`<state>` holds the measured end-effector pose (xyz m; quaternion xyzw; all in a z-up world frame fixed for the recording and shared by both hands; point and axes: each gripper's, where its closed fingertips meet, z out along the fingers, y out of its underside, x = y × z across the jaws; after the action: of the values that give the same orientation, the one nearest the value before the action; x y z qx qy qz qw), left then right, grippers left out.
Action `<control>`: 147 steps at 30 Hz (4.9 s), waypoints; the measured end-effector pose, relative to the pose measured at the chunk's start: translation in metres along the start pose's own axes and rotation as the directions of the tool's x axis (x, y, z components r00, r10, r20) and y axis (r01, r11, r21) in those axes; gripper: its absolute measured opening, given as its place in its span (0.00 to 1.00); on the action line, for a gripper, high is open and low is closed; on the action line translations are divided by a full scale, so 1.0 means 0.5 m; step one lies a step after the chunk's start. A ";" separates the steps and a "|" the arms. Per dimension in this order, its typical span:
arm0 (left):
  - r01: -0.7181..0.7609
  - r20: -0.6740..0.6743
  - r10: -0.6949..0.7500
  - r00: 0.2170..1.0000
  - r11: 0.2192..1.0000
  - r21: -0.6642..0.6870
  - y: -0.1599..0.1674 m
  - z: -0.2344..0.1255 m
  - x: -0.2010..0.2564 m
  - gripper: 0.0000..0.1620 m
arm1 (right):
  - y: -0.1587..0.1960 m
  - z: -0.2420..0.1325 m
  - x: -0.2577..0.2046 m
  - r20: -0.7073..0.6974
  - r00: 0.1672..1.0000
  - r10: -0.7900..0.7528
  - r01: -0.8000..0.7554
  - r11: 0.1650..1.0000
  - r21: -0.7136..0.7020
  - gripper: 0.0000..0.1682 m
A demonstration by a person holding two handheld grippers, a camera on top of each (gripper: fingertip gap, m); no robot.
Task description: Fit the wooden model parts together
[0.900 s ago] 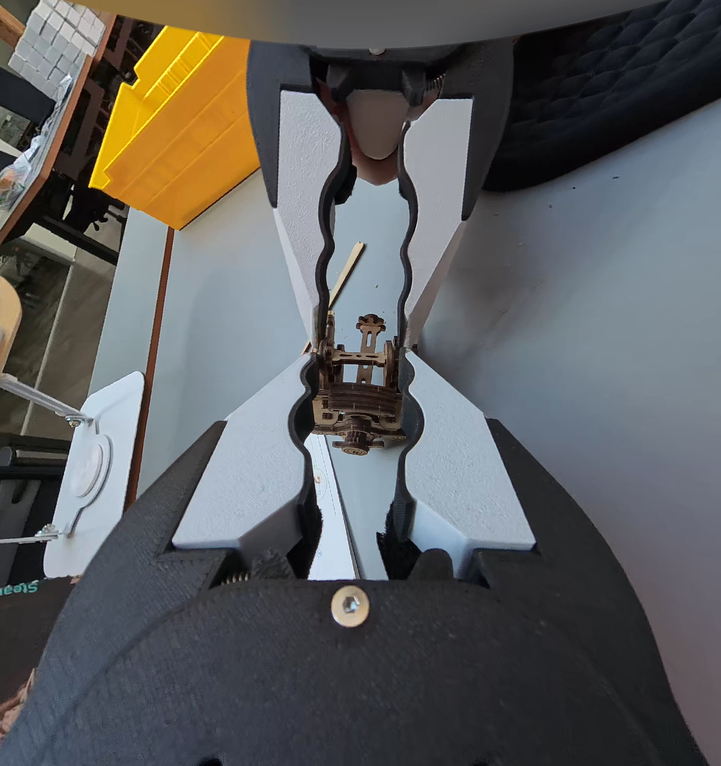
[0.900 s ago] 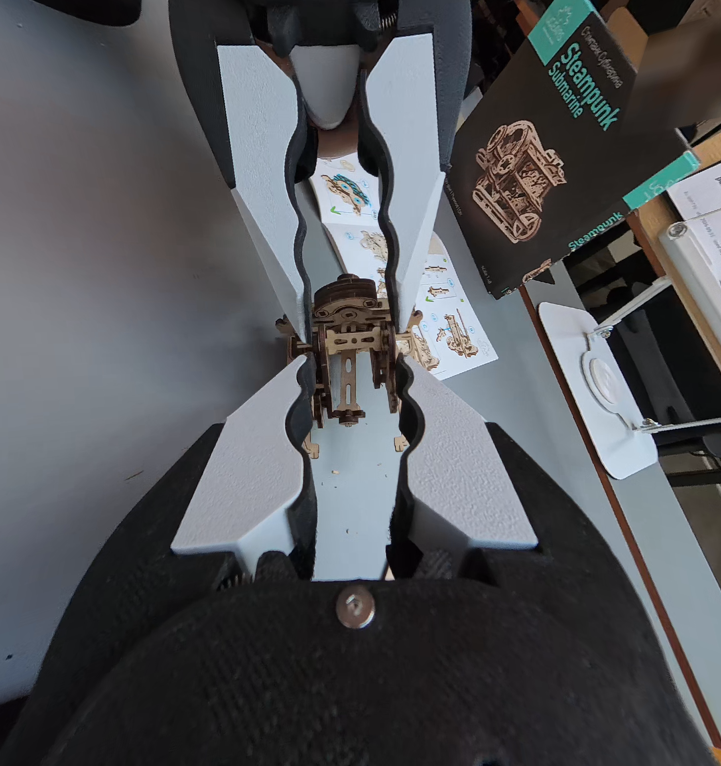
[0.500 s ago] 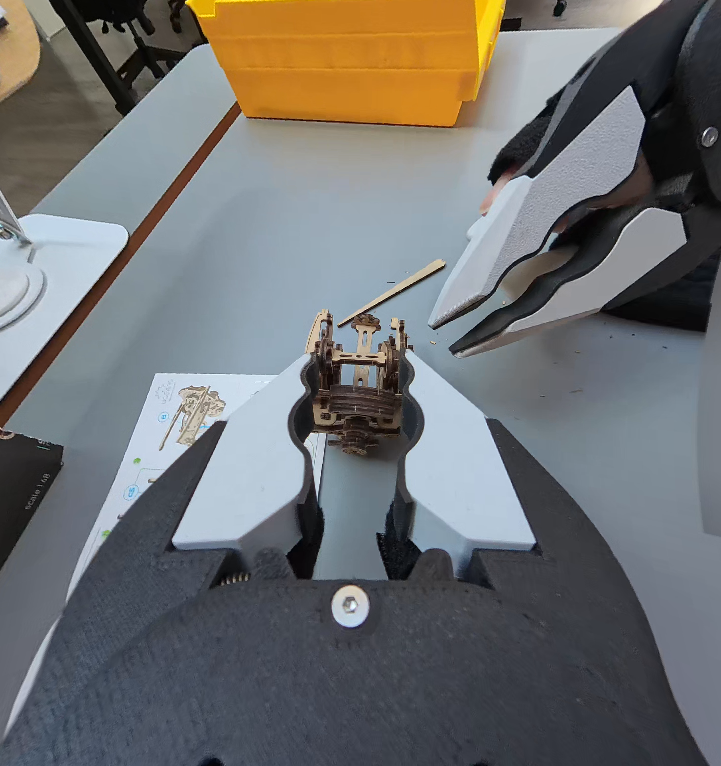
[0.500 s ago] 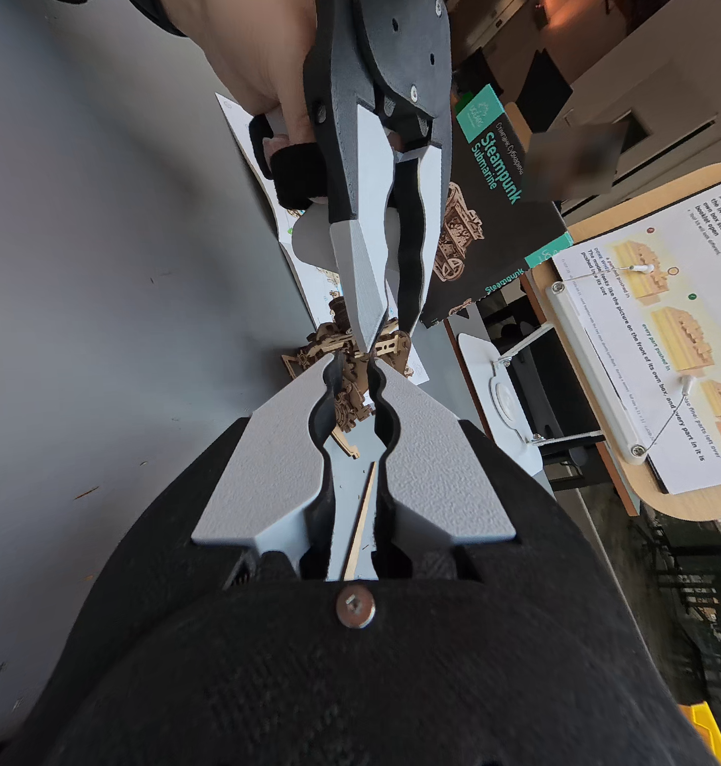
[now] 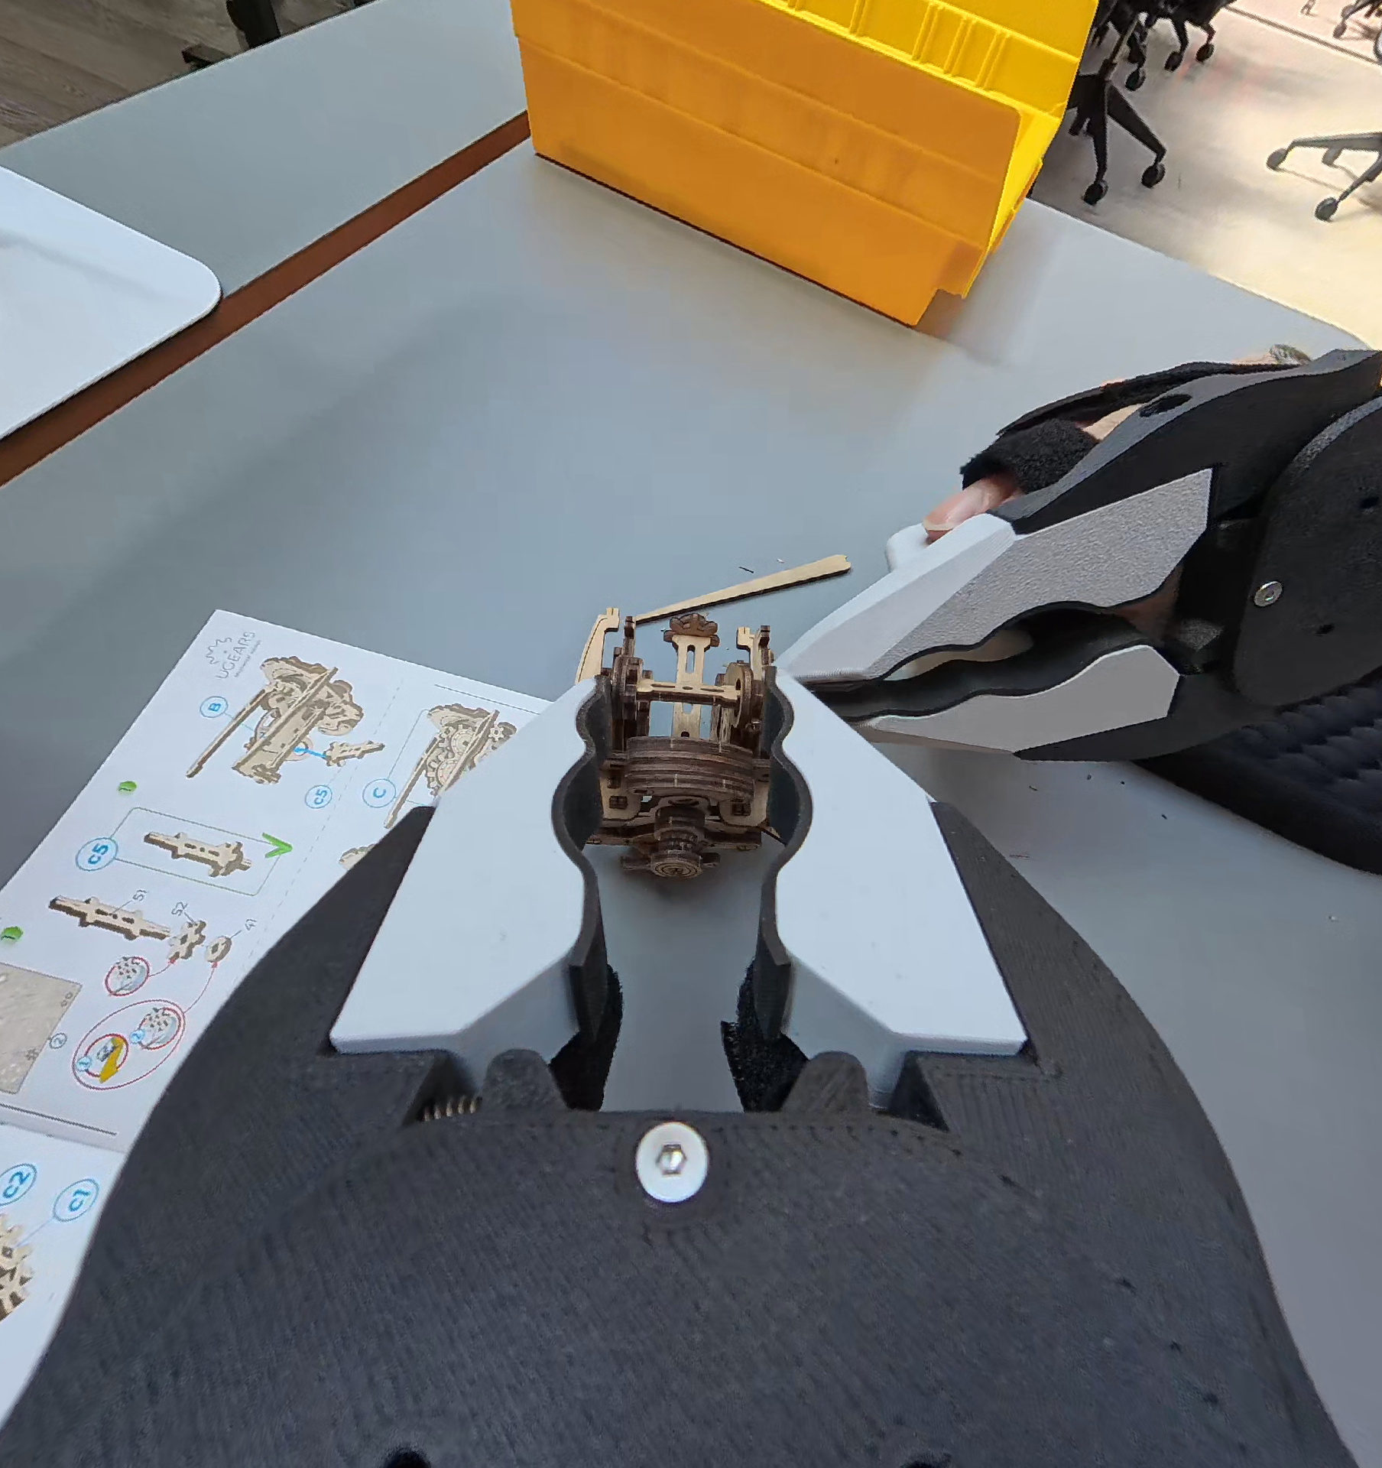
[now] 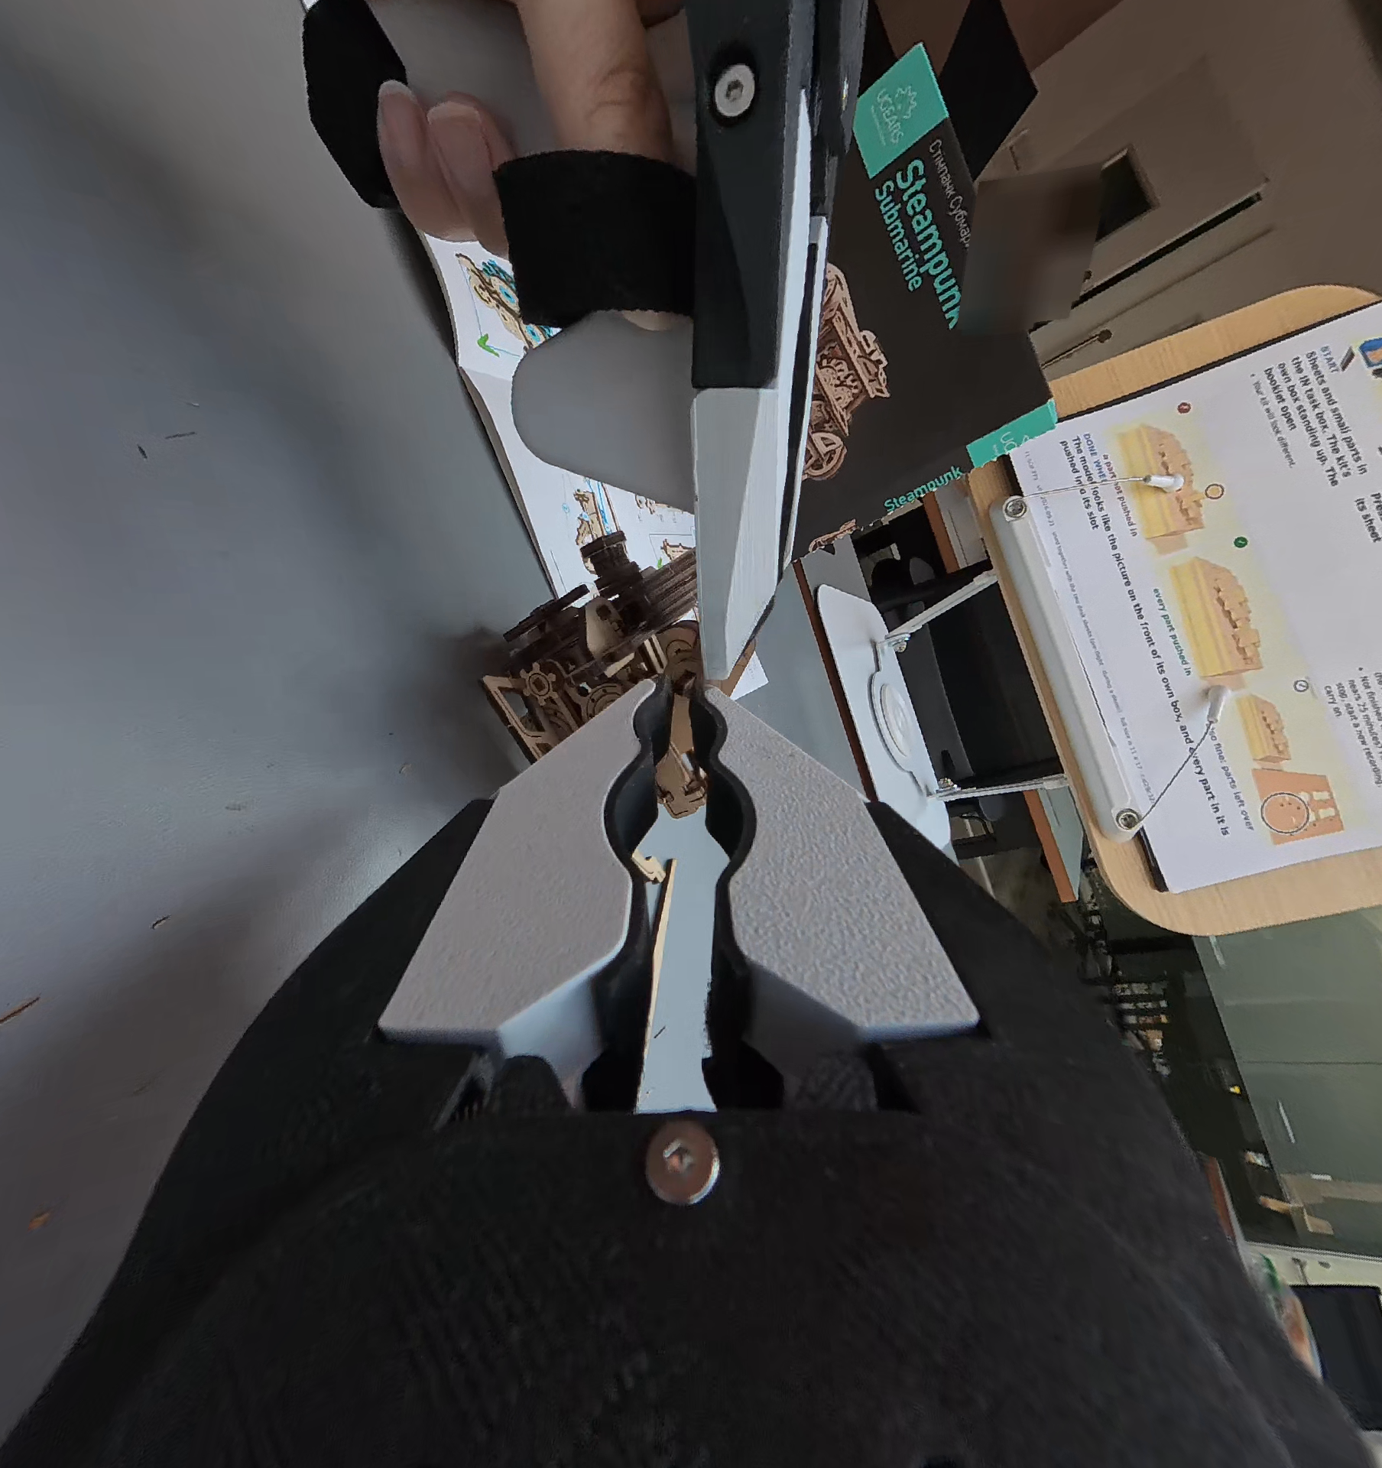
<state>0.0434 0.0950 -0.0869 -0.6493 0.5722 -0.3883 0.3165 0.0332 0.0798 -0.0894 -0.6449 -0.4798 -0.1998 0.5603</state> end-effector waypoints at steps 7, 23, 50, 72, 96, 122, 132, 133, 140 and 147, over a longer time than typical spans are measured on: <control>0.097 -0.126 -0.088 0.988 0.993 0.072 -0.030 -0.023 -0.003 0.29 | 0.005 -0.001 -0.005 0.064 0.994 0.092 -0.093 0.996 0.017 0.00; -0.040 -0.207 0.048 0.977 0.998 0.040 0.047 -0.007 -0.054 0.09 | 0.035 -0.034 -0.026 0.423 0.861 0.281 -0.382 0.908 0.174 0.02; -0.341 -0.292 0.370 0.882 0.929 0.146 0.076 -0.021 0.029 0.05 | 0.030 -0.039 -0.027 0.430 0.866 0.255 -0.349 0.924 0.156 0.04; -0.496 -0.266 0.543 0.796 0.838 0.227 0.069 -0.013 0.023 0.01 | 0.041 -0.033 -0.018 0.535 0.779 0.327 -0.480 0.860 0.173 0.00; -0.040 -0.578 0.012 0.816 0.999 -0.035 0.083 -0.015 0.056 0.01 | 0.029 -0.050 -0.031 0.608 0.645 0.463 -0.581 0.814 -0.002 0.01; -0.020 -0.553 0.040 0.833 0.999 0.042 0.071 -0.040 0.035 0.04 | 0.013 -0.052 -0.041 0.692 0.219 0.688 -0.824 0.510 -0.246 0.00; 0.115 -0.596 -0.138 0.791 0.990 -0.077 0.082 -0.029 0.050 0.00 | 0.013 -0.048 -0.039 0.683 0.253 0.685 -0.823 0.524 -0.220 0.00; 0.133 -0.608 -0.164 0.776 0.986 -0.095 0.083 -0.029 0.054 0.00 | 0.013 -0.048 -0.039 0.683 0.261 0.682 -0.820 0.530 -0.216 0.00; 0.270 -0.681 -0.319 0.659 0.946 -0.181 0.080 -0.042 0.060 0.00 | 0.013 -0.048 -0.042 0.679 0.315 0.663 -0.797 0.573 -0.190 0.00; 0.290 -0.669 -0.336 0.663 0.939 -0.184 0.080 -0.035 0.062 0.02 | 0.014 -0.049 -0.042 0.681 0.324 0.656 -0.795 0.579 -0.180 0.00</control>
<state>0.0097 0.0593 -0.1080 -0.5550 0.5397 -0.6329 -0.0117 0.0364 0.0499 -0.1026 -0.7577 -0.3239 0.3735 0.4260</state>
